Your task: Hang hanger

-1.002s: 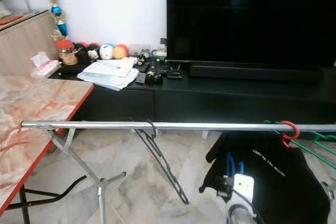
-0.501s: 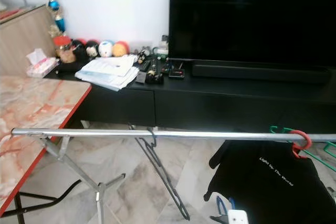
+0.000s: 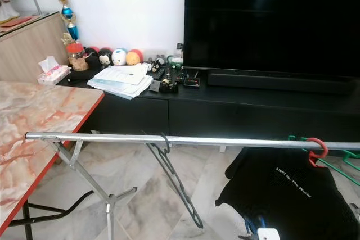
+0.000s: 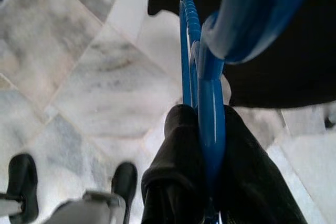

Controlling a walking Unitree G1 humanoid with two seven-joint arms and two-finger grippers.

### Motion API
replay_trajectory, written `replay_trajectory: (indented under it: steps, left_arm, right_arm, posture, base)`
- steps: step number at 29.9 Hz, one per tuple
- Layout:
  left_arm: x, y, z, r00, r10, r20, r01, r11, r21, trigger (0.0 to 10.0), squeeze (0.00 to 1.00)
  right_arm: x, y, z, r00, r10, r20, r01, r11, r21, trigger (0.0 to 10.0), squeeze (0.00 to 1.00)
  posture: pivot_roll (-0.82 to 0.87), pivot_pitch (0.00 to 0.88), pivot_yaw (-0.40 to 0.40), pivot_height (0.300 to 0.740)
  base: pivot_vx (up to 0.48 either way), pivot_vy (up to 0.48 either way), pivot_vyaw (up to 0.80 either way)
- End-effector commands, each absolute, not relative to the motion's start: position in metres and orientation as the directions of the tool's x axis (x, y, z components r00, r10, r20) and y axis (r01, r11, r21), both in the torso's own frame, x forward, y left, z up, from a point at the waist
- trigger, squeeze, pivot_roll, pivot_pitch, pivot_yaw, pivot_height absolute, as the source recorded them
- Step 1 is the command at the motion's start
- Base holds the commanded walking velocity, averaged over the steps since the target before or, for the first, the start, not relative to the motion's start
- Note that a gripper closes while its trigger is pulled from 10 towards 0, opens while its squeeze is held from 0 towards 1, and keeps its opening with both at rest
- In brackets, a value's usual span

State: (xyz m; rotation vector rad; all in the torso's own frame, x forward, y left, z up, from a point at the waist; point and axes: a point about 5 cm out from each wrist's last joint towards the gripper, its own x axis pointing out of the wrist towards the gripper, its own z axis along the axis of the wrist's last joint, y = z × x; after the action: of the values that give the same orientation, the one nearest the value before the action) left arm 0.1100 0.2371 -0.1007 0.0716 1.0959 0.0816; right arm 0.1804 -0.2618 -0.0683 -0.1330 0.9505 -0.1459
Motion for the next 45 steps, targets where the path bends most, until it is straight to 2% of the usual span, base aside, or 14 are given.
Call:
replay_trajectory:
  steps: [1, 16, 24, 31, 33, 35, 40, 41, 42, 43, 45]
  left_arm:
    - [0.112, 0.24, -0.099, 0.46, 0.109, -0.881, -0.015, 0.993, 0.115, 10.0, 0.0]
    - [0.111, 0.243, -0.098, 0.474, 0.107, -0.874, -0.027, 0.994, 0.108, 10.0, 0.0]
    - [0.108, 0.245, -0.098, 0.471, 0.109, -0.875, -0.023, 0.994, 0.111, 10.0, 0.0]
    - [0.106, 0.244, -0.099, 0.469, 0.109, -0.876, -0.02, 0.993, 0.112, 10.0, 0.0]
    - [0.105, 0.244, -0.099, 0.469, 0.107, -0.877, -0.019, 0.994, 0.112, 10.0, 0.0]
    - [0.106, 0.241, -0.1, 0.469, 0.105, -0.877, -0.017, 0.994, 0.11, 10.0, 0.0]
    - [0.108, 0.237, -0.101, 0.471, 0.099, -0.876, -0.012, 0.994, 0.106, 10.0, 0.0]
    - [0.109, 0.236, -0.101, 0.472, 0.099, -0.876, -0.015, 0.994, 0.104, 10.0, 0.0]
    - [0.109, 0.236, -0.101, 0.472, 0.099, -0.876, -0.015, 0.994, 0.104, 10.0, 0.0]
    - [0.109, 0.233, -0.101, 0.469, 0.092, -0.878, 0.0, 0.994, 0.105, 10.0, 0.0]
    - [0.11, 0.23, -0.102, 0.468, 0.086, -0.88, 0.013, 0.994, 0.105, 10.0, 0.0]
  right_arm:
    - [0.189, -0.259, -0.064, 0.598, -0.18, -0.781, 0.057, 0.981, -0.183, 10.0, 0.0]
    - [0.19, -0.259, -0.064, 0.606, -0.18, -0.775, 0.064, 0.982, -0.178, 10.0, 0.0]
    - [0.199, -0.259, -0.058, 0.66, -0.19, -0.727, 0.094, 0.981, -0.171, 10.0, 0.0]
    - [0.203, -0.266, -0.051, 0.718, -0.246, -0.651, 0.222, 0.967, -0.12, 10.0, 0.0]
    - [0.204, -0.264, -0.051, 0.734, -0.225, -0.641, 0.22, 0.971, -0.089, 10.0, 0.0]
    - [0.204, -0.253, -0.052, 0.766, -0.136, -0.628, 0.164, 0.986, -0.014, 10.0, 0.0]
    - [0.195, -0.254, -0.056, 0.769, -0.13, -0.626, 0.15, 0.988, -0.021, 10.0, 0.0]
    - [0.184, -0.233, -0.065, 0.773, -0.106, -0.625, 0.107, 0.994, -0.037, 10.0, 0.0]
    - [0.184, -0.233, -0.065, 0.773, -0.106, -0.625, 0.107, 0.994, -0.037, 10.0, 0.0]
    - [0.176, -0.218, -0.07, 0.783, -0.055, -0.62, 0.05, 0.998, -0.025, 10.0, 0.0]
    - [0.172, -0.215, -0.069, 0.805, -0.003, -0.593, 0.013, 1.0, 0.013, 10.0, 0.0]
  posture:
    - [0.06, 0.0, 0.024, 0.74]
    - [0.06, 0.0, 0.019, 0.74]
    - [0.05, 0.0, 0.019, 0.74]
    - [0.04, 0.0, 0.015, 0.74]
    - [0.03, 0.0, 0.015, 0.74]
    - [0.03, 0.0, 0.011, 0.74]
    - [0.03, 0.0, 0.006, 0.74]
    - [0.02, 0.0, 0.01, 0.74]
    - [0.02, 0.0, 0.01, 0.74]
    - [-0.01, 0.0, 0.017, 0.74]
    - [-0.01, 0.0, 0.021, 0.74]
  base:
    - [0.289, 0.0, 0.0]
    - [0.07, 0.0, 0.0]
    - [0.0, 0.0, 0.0]
    - [0.0, 0.0, 0.0]
    - [0.0, 0.0, 0.0]
    - [0.0, 0.0, 0.0]
    - [0.0, 0.0, 0.0]
    - [0.0, 0.0, 0.0]
    - [0.0, 0.0, 0.0]
    - [0.0, 0.0, 0.0]
    - [0.0, 0.0, 0.0]
